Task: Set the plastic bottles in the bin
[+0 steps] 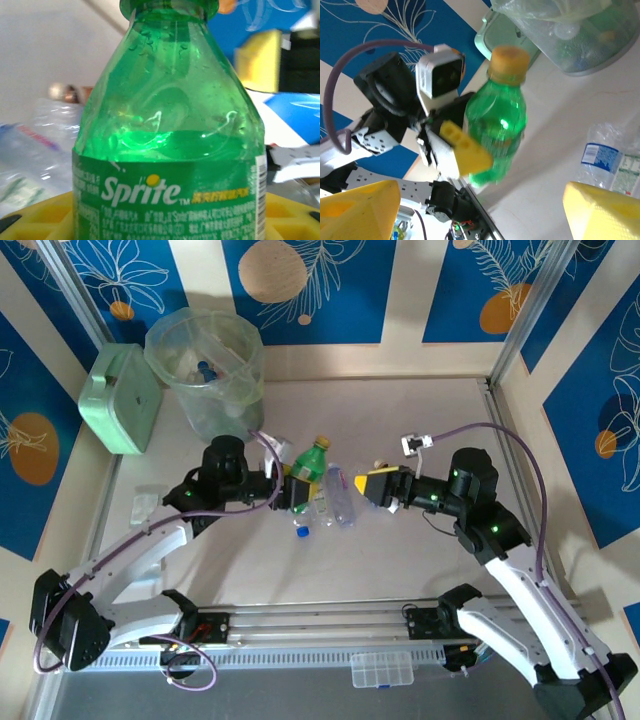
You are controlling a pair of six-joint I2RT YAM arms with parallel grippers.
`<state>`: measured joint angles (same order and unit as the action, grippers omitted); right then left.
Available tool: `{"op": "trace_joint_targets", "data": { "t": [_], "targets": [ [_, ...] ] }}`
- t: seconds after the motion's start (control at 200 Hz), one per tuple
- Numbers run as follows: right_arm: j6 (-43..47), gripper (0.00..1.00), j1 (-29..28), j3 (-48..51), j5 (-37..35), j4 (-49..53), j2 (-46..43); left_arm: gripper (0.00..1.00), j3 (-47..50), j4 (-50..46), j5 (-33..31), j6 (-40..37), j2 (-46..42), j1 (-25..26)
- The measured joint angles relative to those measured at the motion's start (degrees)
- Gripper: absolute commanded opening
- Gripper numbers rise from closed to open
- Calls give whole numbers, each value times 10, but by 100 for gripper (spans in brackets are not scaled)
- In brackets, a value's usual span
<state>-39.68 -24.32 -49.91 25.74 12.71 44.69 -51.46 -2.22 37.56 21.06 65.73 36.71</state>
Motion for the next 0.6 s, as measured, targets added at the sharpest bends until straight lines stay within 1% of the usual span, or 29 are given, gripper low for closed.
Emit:
{"op": "trace_joint_targets", "data": {
  "t": [0.175,0.295,0.435,0.6],
  "targets": [
    [-7,88,-7,-32,2,-24,43,56,0,42,50,9,17,44],
    [-10,82,-20,-45,0,-42,66,56,-2,50,63,11,31,67],
    [-12,68,-44,-50,-3,-57,85,55,-2,64,70,18,37,73],
    [-14,46,-54,-50,-25,-67,90,55,-2,87,78,33,37,73]
  ]
}}
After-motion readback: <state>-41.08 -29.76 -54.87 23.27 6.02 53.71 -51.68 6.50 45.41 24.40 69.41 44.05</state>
